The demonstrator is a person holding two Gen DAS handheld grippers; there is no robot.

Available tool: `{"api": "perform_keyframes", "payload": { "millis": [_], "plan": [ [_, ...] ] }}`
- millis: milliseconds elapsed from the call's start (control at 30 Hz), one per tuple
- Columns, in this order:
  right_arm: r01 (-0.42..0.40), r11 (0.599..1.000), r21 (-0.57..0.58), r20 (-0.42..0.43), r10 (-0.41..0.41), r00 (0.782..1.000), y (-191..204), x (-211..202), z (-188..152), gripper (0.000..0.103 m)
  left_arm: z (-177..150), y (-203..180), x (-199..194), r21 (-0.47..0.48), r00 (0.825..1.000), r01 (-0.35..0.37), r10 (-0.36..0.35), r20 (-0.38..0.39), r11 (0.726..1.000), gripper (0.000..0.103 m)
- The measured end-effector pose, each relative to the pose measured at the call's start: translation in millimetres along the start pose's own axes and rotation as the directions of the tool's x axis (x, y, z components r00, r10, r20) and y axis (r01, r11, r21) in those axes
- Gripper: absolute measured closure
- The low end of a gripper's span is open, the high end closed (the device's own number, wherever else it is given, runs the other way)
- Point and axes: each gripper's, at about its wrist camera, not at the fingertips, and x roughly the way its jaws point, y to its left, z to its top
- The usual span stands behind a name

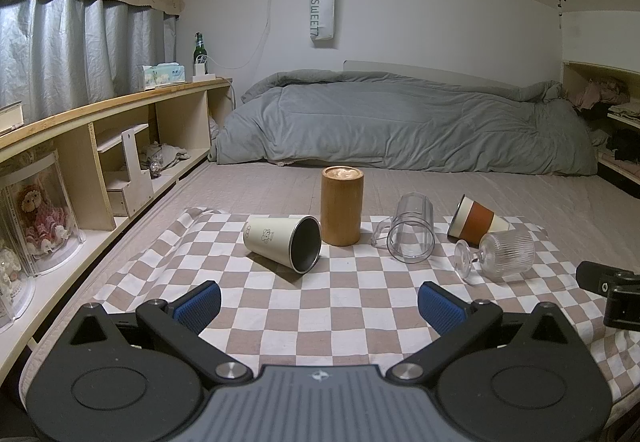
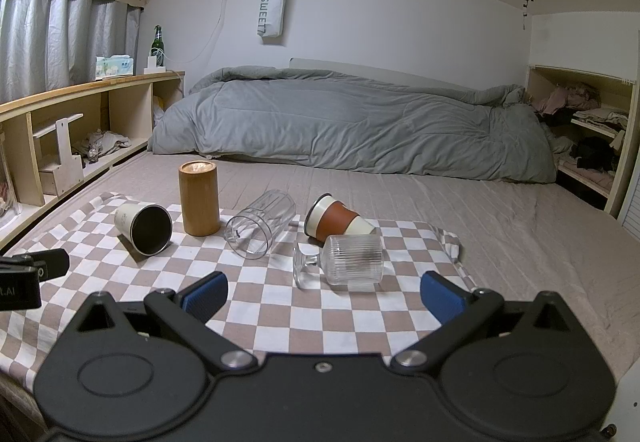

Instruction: Flip cup upright

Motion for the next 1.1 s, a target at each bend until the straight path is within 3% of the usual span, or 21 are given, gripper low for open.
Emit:
{"api": "perform_keyframes", "payload": {
  "millis": [1100],
  "plan": [
    [0.002, 1.000, 0.001, -0.003, -0.002, 1.000, -0.6, -1.4, 0.6, 0.000, 0.5, -2.7, -1.9, 0.002, 1.000, 0.001, -0.001, 0.002, 1.000, 0.000]
  ]
}}
